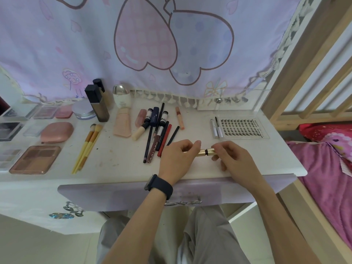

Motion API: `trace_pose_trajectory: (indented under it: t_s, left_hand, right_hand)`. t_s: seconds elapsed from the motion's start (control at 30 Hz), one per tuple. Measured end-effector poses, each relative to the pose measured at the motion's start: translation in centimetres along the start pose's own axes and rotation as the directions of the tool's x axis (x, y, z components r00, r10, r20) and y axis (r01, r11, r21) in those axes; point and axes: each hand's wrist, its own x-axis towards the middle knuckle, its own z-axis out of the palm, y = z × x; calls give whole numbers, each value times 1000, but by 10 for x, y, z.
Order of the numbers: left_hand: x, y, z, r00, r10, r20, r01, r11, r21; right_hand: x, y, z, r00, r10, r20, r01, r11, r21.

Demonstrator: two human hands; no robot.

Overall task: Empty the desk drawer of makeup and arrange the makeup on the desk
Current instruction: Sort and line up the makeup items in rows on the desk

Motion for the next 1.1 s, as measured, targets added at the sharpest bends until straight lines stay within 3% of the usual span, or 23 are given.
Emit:
trace_pose_trajectory:
  t_s: [0.3, 0.93, 1.0, 1.1]
  left_hand:
    - [1, 0, 2, 999, -10, -41, 10, 1000, -1]
    - [1, 8, 8, 999, -29, -37, 29, 1000, 8]
    - [1, 9, 8, 997, -34, -73, 34, 999, -5]
    - [1, 5, 2, 986, -46, -159, 36, 997, -62]
  right_hand:
    - [-1, 9, -9, 983, -83, -165, 113, 976, 184]
    - [1, 18, 9, 885, -64, -461, 186, 957, 224]
    - [2, 19, 9, 847, -31, -530, 182, 955, 235]
    - [7, 21, 0, 734, 97, -672, 173, 931, 322]
